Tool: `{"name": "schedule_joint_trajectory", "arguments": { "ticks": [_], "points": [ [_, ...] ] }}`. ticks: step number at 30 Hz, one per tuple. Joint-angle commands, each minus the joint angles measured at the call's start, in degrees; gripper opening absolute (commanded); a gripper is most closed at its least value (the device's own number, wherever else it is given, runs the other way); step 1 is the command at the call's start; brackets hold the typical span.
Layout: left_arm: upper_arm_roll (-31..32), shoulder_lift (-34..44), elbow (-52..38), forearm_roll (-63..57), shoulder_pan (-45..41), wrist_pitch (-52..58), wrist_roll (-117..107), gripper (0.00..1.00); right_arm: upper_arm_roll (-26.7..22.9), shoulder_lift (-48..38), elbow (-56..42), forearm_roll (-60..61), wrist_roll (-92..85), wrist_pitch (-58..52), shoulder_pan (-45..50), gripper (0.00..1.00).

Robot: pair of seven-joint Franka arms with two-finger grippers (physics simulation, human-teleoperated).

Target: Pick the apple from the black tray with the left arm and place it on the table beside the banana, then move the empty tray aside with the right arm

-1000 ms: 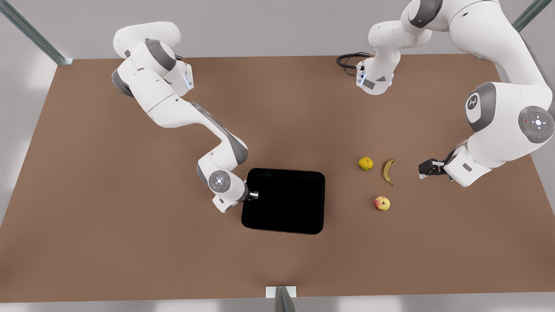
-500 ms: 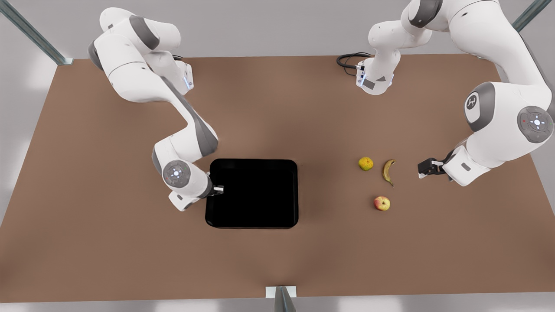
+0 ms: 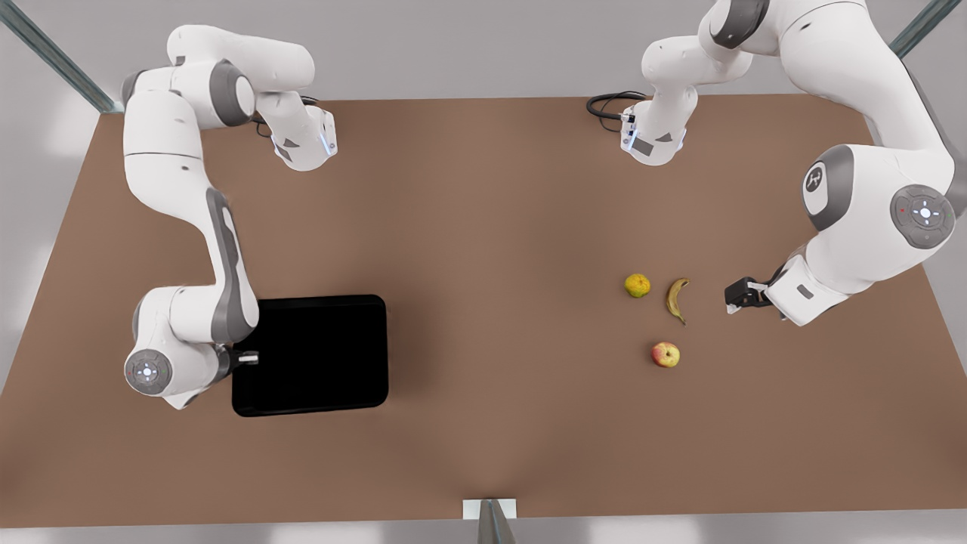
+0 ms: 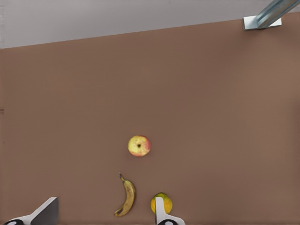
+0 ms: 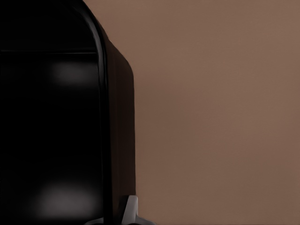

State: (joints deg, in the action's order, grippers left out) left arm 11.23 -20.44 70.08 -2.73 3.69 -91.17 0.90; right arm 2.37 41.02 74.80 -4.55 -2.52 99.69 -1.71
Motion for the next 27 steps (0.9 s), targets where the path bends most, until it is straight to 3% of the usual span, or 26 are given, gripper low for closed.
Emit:
{"name": "schedule_joint_trajectory", "arguments": {
  "ticks": [1, 9, 10, 11, 12, 13, 16, 20, 23, 25, 27],
  "points": [
    [0.0, 0.1, 0.0, -0.3, 0.0, -0.1, 0.2, 1.00, 0.0, 1.2, 0.0, 0.2, -37.1, 4.6, -0.9, 0.10],
    [0.0, 0.0, 0.0, -1.1, -0.3, -0.1, 0.2, 1.00, -1.1, 6.8, 0.0, 0.3, -36.9, 10.3, -1.6, 0.12],
    [0.0, 0.0, 0.0, -1.1, -0.3, -0.1, 0.2, 1.00, -1.1, 6.9, 0.0, 0.3, -36.8, 10.3, -1.6, 0.13],
    [0.0, 0.0, 0.0, -1.1, -0.3, -0.1, 0.2, 1.00, -1.1, 6.9, 0.0, 0.3, -36.8, 10.3, -1.6, 0.20],
    [0.0, 0.0, 0.0, -1.2, -0.3, -0.1, 0.2, 1.00, -1.2, 6.7, 0.0, 0.3, -36.5, 10.3, -1.5, 0.83],
    [0.0, 0.0, 0.0, -1.2, -0.3, -0.1, 0.2, 1.00, -1.2, 6.3, 0.0, 0.3, -35.4, 10.0, -1.4, 1.00],
    [0.0, 0.0, 0.0, -1.2, -0.3, -0.1, 0.2, 1.00, -1.1, 2.3, -0.1, 2.9, -35.4, 7.5, -1.3, 1.00],
    [0.0, -0.1, 0.0, -1.5, -0.3, -0.1, 0.2, 1.00, -0.1, -7.9, -0.1, 3.5, -31.1, -3.6, -1.1, 1.00],
    [0.0, -0.1, 0.0, -1.5, -0.3, -0.1, 0.2, 1.00, 5.6, -18.2, 0.1, 3.1, -20.6, -11.6, -1.9, 1.00],
    [0.0, 0.0, 0.0, -1.6, -0.4, 0.0, 0.2, 1.00, 14.1, -21.9, 0.6, -2.1, -17.7, -13.0, -6.3, 1.00],
    [0.0, -0.1, 0.0, -1.7, -0.5, 0.0, 0.2, 1.00, 14.9, -24.8, 3.1, -6.4, -17.0, -13.3, -8.5, 1.00]
  ]
}}
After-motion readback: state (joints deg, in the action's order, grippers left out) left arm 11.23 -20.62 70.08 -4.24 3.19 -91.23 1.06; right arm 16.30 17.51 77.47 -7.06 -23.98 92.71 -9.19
